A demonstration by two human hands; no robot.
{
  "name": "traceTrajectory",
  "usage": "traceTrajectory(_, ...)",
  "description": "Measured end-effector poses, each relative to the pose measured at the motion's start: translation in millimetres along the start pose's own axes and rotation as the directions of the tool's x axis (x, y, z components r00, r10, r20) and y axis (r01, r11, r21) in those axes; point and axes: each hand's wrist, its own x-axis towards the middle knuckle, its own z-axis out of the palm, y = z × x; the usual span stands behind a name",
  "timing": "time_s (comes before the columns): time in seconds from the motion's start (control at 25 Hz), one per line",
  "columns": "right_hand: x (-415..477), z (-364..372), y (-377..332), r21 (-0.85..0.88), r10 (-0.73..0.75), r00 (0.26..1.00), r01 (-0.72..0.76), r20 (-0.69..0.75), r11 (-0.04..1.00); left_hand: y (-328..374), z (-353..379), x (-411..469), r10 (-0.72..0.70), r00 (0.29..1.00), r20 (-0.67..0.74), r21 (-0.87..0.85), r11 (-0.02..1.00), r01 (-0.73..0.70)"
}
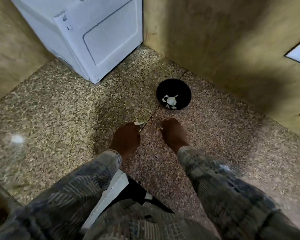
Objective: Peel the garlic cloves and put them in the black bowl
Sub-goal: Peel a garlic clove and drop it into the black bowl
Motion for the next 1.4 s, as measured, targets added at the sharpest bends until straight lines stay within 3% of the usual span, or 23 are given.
traceTrajectory(0.2, -9, 12, -3, -0.015, 0.026, 0.999, -0.027, -0.04, 1.0, -6, 5, 23, -0.065, 0.997, 0.038, -0.049, 0.997, 0.067)
traceTrajectory(0.32, -7, -5, -18, 0.168, 0.104, 0.988, -0.083, -0.116, 0.982, -15, 8, 28, -0.058, 0.998, 0.029, -0.135, 0.989, 0.062)
traceTrajectory(0.48, 19, -49, -39, 0.346, 0.196, 0.918, -0.07, -0.345, 0.935, -19, 10, 38, -0.029, 0.998, 0.056, -0.056, 0.998, 0.032)
traceTrajectory(0.6, 26, -68, -37, 0.38, 0.247, 0.908, -0.109, -0.339, 0.919, -18, 14, 39, -0.006, 0.998, 0.064, -0.051, 0.999, 0.009)
traceTrajectory(0.68, 11, -66, -35, 0.439, 0.227, 0.907, -0.053, -0.354, 0.897, -18, 19, 34, 0.019, 0.998, 0.064, -0.053, 0.998, -0.016)
traceTrajectory(0.76, -11, -50, -29, 0.49, 0.239, 0.917, -0.055, -0.32, 0.87, -16, 25, 28, 0.042, 0.998, 0.04, -0.105, 0.994, -0.037)
traceTrajectory(0.92, -55, -8, -20, 0.499, 0.247, 0.969, -0.226, 0.023, 0.837, 2, 29, 14, 0.122, 0.989, 0.086, -0.291, 0.952, -0.092)
traceTrajectory(1.0, -65, 5, -18, 0.468, 0.184, 0.982, -0.186, 0.049, 0.864, 9, 36, 11, 0.19, 0.975, 0.118, -0.325, 0.935, -0.143)
traceTrajectory(1.08, -68, 7, -17, 0.44, 0.179, 0.983, -0.179, 0.042, 0.88, 16, 43, 9, 0.139, 0.976, 0.168, -0.395, 0.917, -0.063)
traceTrajectory(1.12, -68, 6, -17, 0.481, 0.212, 0.974, -0.221, 0.074, 0.848, 21, 45, 10, 0.03, 0.975, 0.221, -0.491, 0.867, 0.085)
traceTrajectory(1.16, -67, 4, -17, 0.558, 0.251, 0.96, -0.278, 0.126, 0.782, 28, 43, 12, -0.105, 0.946, 0.308, -0.627, 0.726, 0.284)
traceTrajectory(1.24, -68, -1, -22, 0.748, 0.327, 0.917, -0.38, 0.228, 0.544, 41, 41, 14, -0.241, 0.837, 0.491, -0.78, 0.305, 0.546)
traceTrajectory(1.28, -68, -2, -25, 0.823, 0.371, 0.89, -0.409, 0.265, 0.393, 43, 41, 16, -0.249, 0.814, 0.524, -0.798, 0.189, 0.572)
traceTrajectory(1.36, -66, -2, -28, 0.897, 0.442, 0.837, -0.419, 0.322, 0.141, 41, 41, 18, -0.212, 0.828, 0.519, -0.821, 0.144, 0.552)
traceTrajectory(1.4, -65, 0, -26, 0.905, 0.46, 0.824, -0.416, 0.332, 0.091, 37, 41, 18, -0.177, 0.858, 0.483, -0.838, 0.191, 0.511)
